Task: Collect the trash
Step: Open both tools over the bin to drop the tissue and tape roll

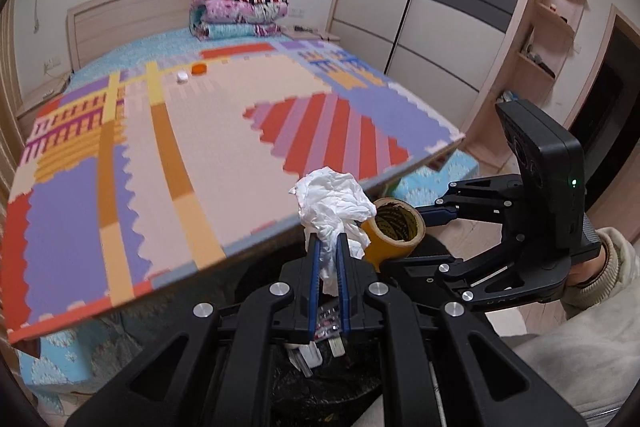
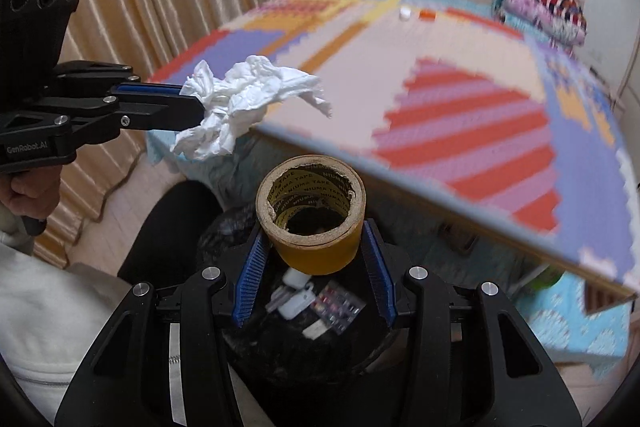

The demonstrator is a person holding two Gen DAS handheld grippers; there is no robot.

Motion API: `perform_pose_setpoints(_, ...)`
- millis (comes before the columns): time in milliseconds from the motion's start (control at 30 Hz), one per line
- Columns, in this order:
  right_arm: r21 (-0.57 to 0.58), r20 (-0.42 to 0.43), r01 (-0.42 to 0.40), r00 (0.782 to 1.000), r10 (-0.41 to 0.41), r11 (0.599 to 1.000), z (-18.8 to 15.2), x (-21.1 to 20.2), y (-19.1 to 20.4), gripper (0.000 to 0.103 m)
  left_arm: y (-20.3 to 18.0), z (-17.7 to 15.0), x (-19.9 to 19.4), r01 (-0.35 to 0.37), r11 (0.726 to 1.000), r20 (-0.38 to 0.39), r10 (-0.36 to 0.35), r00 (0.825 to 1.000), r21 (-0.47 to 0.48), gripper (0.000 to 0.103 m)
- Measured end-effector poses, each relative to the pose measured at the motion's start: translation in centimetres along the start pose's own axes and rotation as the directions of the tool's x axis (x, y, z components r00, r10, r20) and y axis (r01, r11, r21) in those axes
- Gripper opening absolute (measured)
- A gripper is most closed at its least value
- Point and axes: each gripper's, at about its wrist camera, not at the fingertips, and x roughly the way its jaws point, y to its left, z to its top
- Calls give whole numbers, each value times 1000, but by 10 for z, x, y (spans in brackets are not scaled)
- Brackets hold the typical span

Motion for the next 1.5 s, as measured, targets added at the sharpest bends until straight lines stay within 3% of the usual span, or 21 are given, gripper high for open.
perform_pose_setpoints(267,14,-105,-21,994,23,1000,-30,44,2,47,14,-38,48,32,998,-143,-40,989,-56,8)
perform_pose_setpoints(467,31,-181,-21,983,26,999,-43,71,-5,47,23,-62,77,31,996,-234,-51,971,-86,8)
perform_pose_setpoints(1167,3,-314,-31,949,30,1000,-67,105,8,48,29,-105,121,14,990,-385,-67,920,-139,10)
perform_pose_setpoints(1200,4,-313,-36,949,35,999,-66,106,7,48,31,-105,121,19,987,-381,-80,921,-160,16)
perform_pose_setpoints(1267,8,-313,-40,949,41,999,-66,107,8,48,34,-103,121,21,983,-374,-88,923,-180,38)
perform_pose_setpoints(1300,8,-313,-40,949,40,999,-66,107,8,48,33,-103,119,13,985,-364,-77,928,-174,55)
perform_pose_setpoints(1500,16,-294,-34,955,37,999,-61,102,6,48,30,-96,111,30,987,-338,-83,937,-161,57)
